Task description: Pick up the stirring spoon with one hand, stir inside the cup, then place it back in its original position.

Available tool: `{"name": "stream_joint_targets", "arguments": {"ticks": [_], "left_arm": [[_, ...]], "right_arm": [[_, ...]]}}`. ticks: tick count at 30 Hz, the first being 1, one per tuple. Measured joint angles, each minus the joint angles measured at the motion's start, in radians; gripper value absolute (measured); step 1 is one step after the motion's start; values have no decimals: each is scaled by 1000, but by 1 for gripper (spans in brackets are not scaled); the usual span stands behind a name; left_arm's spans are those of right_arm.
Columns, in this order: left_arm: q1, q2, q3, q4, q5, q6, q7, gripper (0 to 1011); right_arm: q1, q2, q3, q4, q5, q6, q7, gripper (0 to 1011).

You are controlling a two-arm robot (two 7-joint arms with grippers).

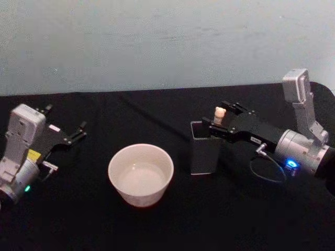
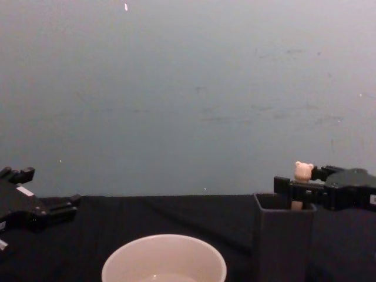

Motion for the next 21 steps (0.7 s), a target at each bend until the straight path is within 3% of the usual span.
{"name": "stream_joint_targets", "arguments": {"ticks": [21], "left_arm": [[0,0,0,0,0,0,0,1001]], "right_arm": [[0,0,0,0,0,0,-1,257]]}}
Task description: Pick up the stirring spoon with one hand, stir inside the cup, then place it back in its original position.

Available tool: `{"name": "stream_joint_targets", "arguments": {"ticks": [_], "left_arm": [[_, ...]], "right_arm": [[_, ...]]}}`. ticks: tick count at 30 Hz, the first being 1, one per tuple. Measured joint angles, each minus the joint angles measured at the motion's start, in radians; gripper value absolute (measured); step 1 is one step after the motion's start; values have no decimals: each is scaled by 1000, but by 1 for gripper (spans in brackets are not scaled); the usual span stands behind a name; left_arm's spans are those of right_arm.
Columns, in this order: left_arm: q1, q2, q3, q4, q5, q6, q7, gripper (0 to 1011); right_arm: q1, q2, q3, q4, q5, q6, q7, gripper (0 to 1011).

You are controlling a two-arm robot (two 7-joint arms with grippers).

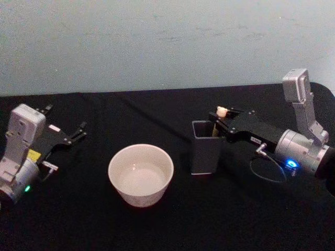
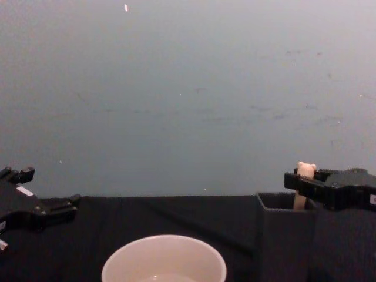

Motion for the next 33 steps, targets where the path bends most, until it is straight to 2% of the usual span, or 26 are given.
{"name": "stream_joint_targets", "arguments": {"ticks": [2,19,33], "left_arm": [[0,0,0,0,0,0,0,1001],[0,0,0,0,0,0,0,1001],[0,0,0,0,0,0,0,1001]], "right_arm": [[0,0,0,0,0,0,0,213],[0,0,0,0,1,0,1,213],[6,18,16,-41,67,28,18,213]]}}
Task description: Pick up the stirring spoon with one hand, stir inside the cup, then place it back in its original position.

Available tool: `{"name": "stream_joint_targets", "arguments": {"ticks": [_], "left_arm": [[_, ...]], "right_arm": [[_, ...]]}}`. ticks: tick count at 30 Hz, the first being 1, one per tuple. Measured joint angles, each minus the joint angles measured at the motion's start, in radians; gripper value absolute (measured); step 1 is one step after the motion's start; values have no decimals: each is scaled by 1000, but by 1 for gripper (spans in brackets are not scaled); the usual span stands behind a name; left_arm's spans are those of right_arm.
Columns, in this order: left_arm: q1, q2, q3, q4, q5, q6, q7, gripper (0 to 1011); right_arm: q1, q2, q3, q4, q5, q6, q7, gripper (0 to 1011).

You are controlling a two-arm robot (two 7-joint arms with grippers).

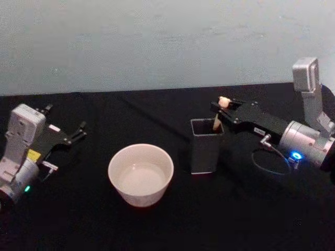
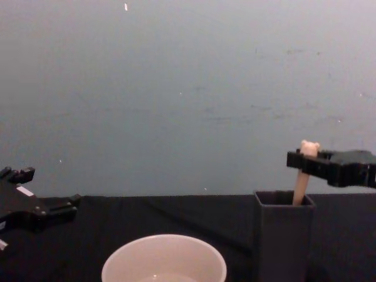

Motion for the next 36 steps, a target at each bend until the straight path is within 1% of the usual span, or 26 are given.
{"name": "stream_joint_targets", "arguments": {"ticks": [13,23,29,33,36], "left_arm": [[0,0,0,0,0,0,0,1001],[0,0,0,0,0,0,0,1001],[0,0,0,0,0,0,0,1001],[0,0,0,0,0,0,0,1001],[0,0,0,0,0,0,0,1001]], "right_arm": [[10,22,27,-58,86,18,-1,213],[28,27,34,-100,126,-9,-1,212],[51,14,20,-108,138,-29,4,212],[65,2,2,-109,139,-39,11,212],[72,-6,-20,-109,135,-44,17,212]]}}
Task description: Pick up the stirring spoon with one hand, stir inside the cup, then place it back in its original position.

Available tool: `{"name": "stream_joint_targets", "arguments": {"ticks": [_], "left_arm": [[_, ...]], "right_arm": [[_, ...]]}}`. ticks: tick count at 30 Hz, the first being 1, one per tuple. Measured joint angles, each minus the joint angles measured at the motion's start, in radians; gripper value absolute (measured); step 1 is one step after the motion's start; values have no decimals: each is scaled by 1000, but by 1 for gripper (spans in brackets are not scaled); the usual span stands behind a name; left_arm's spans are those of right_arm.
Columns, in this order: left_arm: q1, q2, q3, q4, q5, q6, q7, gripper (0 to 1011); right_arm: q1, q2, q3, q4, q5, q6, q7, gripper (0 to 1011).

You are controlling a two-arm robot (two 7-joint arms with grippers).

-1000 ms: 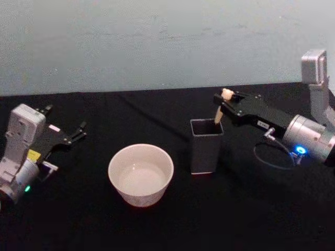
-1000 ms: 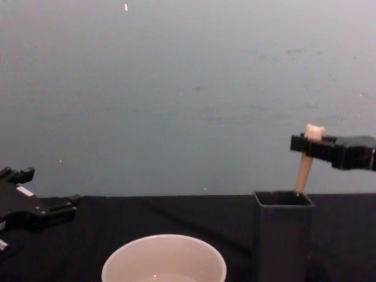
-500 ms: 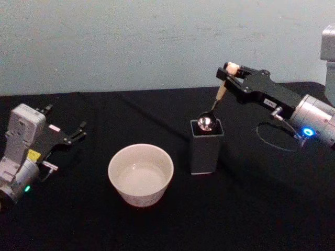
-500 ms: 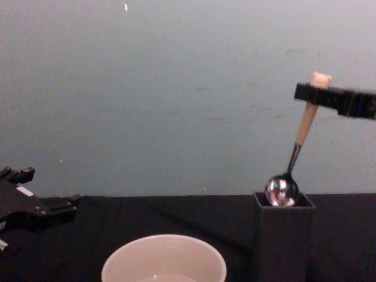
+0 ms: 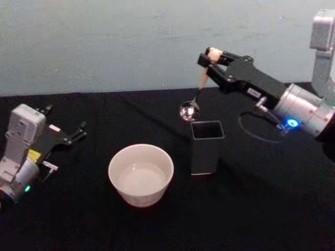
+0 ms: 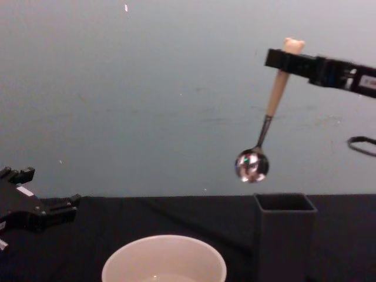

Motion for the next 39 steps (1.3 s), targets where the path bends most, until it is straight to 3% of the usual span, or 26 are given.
{"name": "stream_joint_targets", "arguments": {"ticks": [14,27,39], "left_arm": [[0,0,0,0,0,0,0,1001],[0,0,0,0,0,0,0,1001],[0,0,0,0,0,0,0,1001]], "right_arm": [[5,-26,-119,-10,-56,-30,67,212],[4,-38,-189,19,-101,-61,117,212],[17,-73,-239,76,-146,-72,135,212]]}}
